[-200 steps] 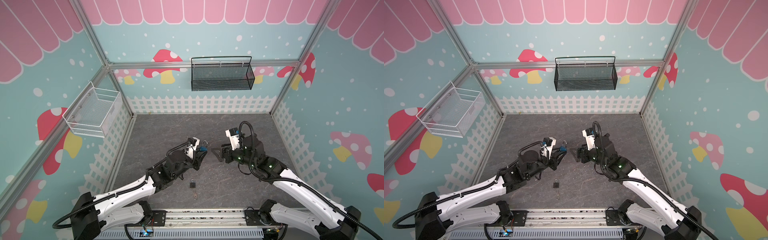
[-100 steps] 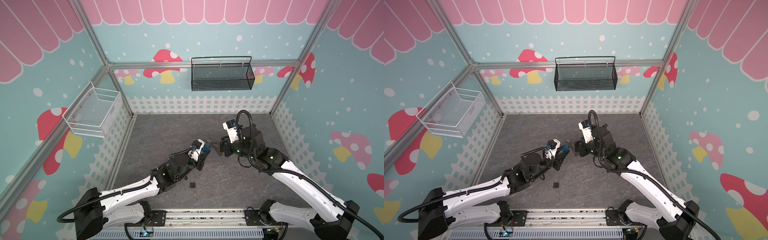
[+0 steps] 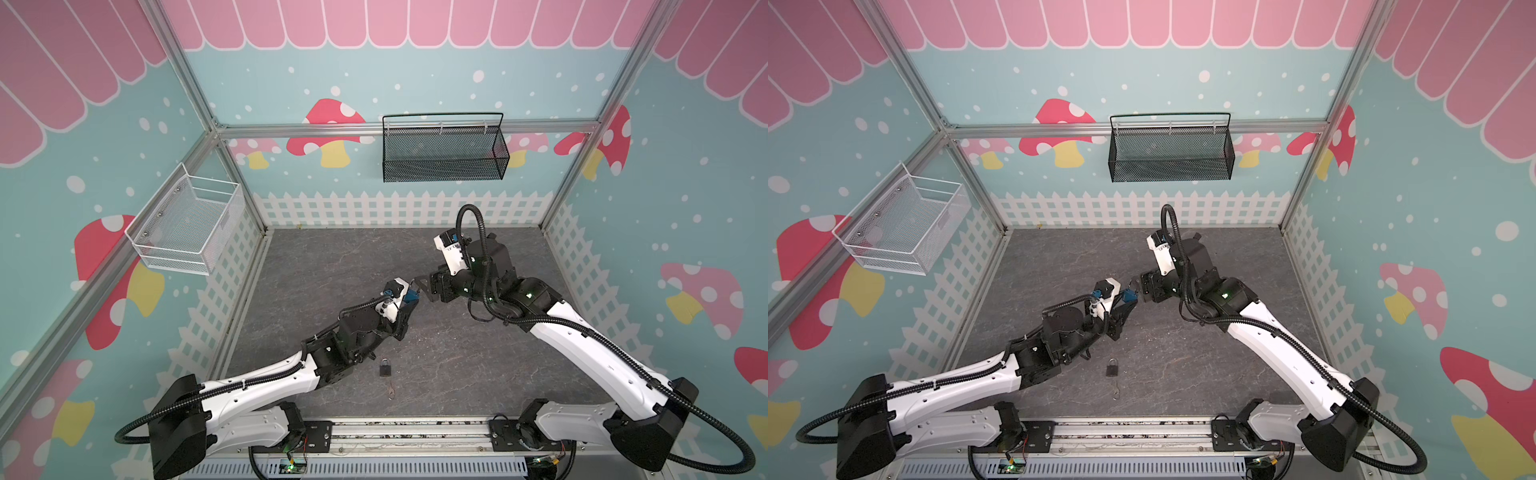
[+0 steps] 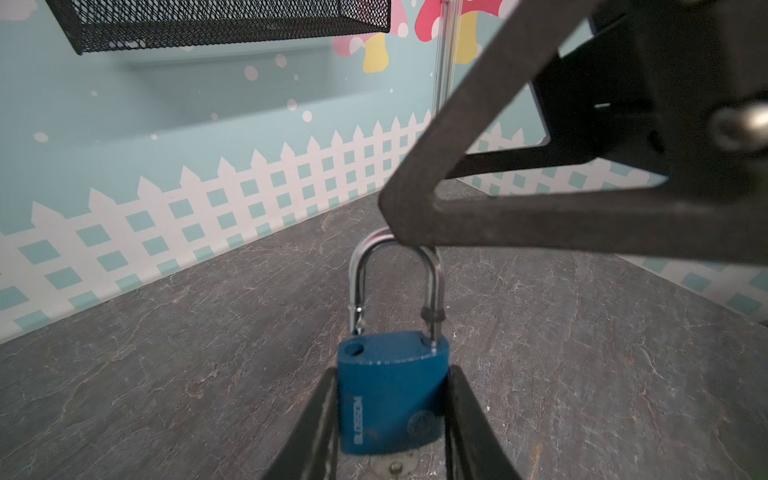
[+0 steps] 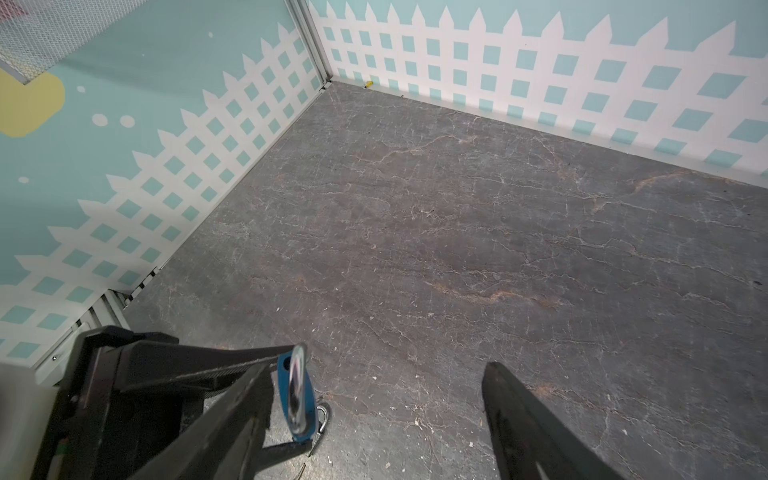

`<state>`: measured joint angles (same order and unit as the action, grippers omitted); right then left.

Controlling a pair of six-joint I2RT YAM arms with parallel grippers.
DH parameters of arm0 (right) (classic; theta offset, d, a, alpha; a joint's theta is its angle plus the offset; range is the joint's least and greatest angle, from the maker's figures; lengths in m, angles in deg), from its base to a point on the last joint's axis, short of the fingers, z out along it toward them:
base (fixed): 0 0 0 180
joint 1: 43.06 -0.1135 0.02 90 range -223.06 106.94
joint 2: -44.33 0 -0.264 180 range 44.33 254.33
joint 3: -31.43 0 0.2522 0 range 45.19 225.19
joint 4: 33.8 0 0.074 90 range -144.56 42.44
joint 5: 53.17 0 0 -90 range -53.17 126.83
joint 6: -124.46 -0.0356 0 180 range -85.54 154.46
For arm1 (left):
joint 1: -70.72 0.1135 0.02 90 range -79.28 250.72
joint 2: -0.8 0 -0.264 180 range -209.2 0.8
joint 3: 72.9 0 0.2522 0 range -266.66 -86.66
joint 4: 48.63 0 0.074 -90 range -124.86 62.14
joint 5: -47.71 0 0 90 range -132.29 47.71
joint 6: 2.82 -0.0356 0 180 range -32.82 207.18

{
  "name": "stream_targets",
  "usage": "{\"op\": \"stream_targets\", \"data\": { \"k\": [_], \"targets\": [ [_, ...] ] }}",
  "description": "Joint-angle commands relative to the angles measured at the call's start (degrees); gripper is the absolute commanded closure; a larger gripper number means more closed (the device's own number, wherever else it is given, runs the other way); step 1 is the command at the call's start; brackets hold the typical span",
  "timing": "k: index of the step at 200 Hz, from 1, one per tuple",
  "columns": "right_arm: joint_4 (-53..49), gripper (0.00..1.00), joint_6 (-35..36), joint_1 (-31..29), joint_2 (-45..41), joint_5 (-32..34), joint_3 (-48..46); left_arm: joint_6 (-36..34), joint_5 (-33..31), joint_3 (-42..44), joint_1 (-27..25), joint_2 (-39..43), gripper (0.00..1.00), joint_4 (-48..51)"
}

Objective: Unlock with the key
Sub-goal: 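Open the right gripper and move it up to the padlock shackle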

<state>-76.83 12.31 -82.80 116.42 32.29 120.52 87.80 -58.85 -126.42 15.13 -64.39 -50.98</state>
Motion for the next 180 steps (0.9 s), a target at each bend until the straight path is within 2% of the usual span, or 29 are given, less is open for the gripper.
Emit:
{"op": "stream_targets", "data": {
  "k": [1, 64, 114, 180],
  "targets": [
    [-1.8, 0.17, 1.8, -0.1, 1.0, 0.7, 2.0, -1.6, -0.8, -0.4, -0.3, 0.2, 1.0, -2.4],
    [-3.9, 0.12, 2.3, -0.6, 3.6, 0.3, 6.3, -1.3, -1.1, -0.2, -0.3, 0.5, 1.0, -2.3],
    [-5.8, 0.11, 2.7, -1.0, 5.7, 1.4, 7.7, -1.1, -1.4, -0.8, -0.3, 0.2, 1.0, -1.9],
    [-11.3, 0.09, 3.1, -1.0, 9.0, 7.5, 11.4, -1.1, -1.4, -2.0, -0.3, -0.6, 1.0, -0.4]
  ]
}}
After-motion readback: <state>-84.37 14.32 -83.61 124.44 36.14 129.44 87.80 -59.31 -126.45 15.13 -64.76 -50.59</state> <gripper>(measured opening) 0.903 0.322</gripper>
